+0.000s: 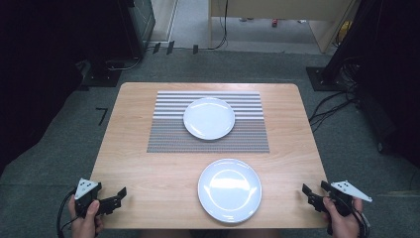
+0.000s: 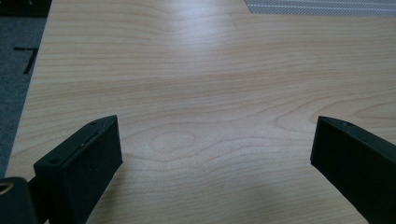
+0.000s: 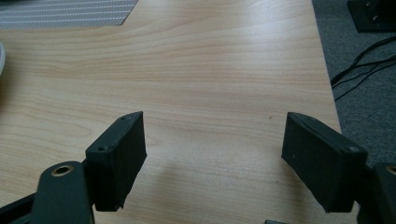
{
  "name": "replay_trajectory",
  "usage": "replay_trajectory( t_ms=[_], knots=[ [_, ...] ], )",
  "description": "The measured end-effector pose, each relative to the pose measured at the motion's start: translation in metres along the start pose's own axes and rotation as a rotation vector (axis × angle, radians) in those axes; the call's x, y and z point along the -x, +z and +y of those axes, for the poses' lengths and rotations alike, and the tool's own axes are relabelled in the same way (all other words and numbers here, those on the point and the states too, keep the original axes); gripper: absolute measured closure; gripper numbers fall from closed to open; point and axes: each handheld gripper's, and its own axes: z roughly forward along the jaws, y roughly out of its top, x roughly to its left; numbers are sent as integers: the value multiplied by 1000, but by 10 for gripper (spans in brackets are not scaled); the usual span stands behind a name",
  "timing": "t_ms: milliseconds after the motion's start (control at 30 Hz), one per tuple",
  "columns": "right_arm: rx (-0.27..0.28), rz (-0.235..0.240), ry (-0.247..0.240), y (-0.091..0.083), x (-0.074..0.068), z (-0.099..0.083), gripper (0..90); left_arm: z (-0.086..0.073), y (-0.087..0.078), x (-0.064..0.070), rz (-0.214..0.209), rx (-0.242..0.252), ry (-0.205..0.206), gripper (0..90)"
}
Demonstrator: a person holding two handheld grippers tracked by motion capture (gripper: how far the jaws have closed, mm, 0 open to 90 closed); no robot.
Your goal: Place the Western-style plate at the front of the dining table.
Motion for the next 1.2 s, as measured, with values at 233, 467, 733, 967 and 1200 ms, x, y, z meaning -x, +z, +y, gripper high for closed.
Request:
replay_trajectory(
  t_ms=[233,467,733,967,1200],
  knots=[
    [-11,-18,-19,4,-6,-3,206,0,4,2,18,-32,20,18],
    [-14,-46,-63,6,-11,-6,181,0,7,6,51,-54,47,18],
    [-31,-93,-114,8,-19,-7,138,-2,11,15,104,-74,114,17],
    [-30,-96,-113,8,-20,-8,135,-2,12,15,110,-69,111,18],
    [-32,-101,-110,9,-19,-7,118,-2,12,16,111,-64,109,18]
  ],
)
